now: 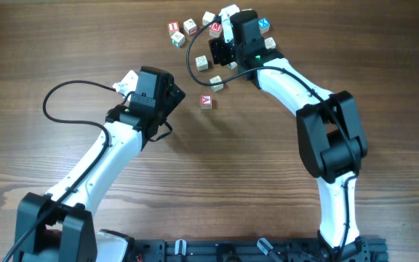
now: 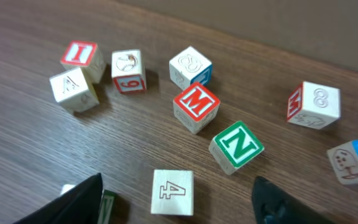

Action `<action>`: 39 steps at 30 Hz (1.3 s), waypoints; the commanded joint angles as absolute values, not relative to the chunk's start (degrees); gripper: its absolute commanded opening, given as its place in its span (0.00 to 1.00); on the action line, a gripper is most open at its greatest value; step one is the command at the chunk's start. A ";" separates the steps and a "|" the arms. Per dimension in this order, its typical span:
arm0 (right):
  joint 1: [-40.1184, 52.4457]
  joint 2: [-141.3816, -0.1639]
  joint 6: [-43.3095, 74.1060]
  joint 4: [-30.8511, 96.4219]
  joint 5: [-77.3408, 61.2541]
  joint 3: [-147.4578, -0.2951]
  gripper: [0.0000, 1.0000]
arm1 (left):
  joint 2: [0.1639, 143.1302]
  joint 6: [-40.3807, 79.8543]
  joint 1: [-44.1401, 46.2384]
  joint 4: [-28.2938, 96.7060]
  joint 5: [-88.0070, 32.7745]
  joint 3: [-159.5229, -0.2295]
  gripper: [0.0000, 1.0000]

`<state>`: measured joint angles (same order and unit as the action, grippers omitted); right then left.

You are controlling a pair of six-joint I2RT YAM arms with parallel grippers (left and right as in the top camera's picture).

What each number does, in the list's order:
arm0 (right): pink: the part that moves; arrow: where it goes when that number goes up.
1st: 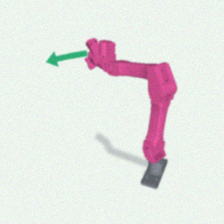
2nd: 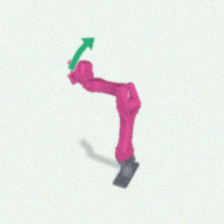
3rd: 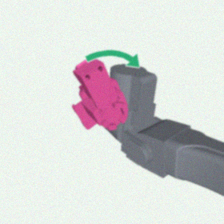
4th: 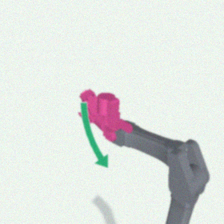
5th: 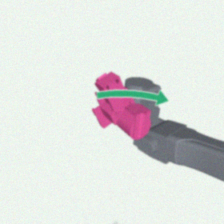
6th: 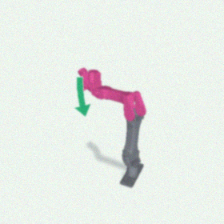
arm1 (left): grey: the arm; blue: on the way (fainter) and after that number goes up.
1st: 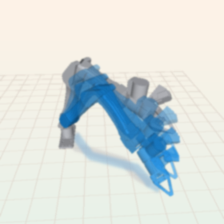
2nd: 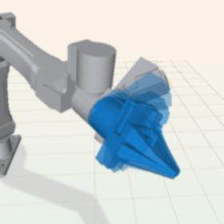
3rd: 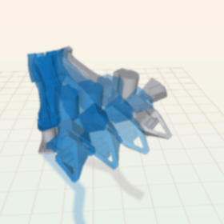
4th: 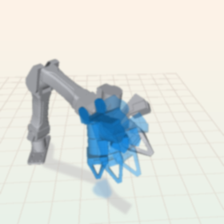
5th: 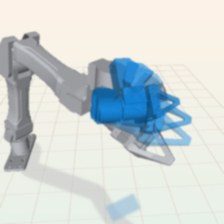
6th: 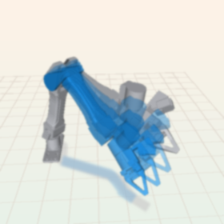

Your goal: Form a horizontal line

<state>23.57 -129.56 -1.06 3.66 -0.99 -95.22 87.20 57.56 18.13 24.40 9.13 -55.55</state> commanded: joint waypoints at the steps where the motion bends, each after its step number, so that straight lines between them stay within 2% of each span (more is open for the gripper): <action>1: 23.66 -133.56 -1.85 3.49 -0.03 -96.12 0.69 | 87.00 57.06 17.78 24.49 10.11 -55.27 1.00; 11: 23.68 -133.99 -1.50 1.48 -2.90 -96.12 0.66 | 87.00 57.06 17.78 24.47 10.09 -55.27 1.00; 19: 23.68 -136.09 -1.48 -0.54 -3.01 -96.12 0.56 | 87.00 57.06 17.78 24.51 10.13 -55.27 1.00; 39: 24.93 -137.27 -2.83 -1.23 -2.22 -96.12 0.53 | 87.00 57.06 17.78 24.49 10.13 -55.27 1.00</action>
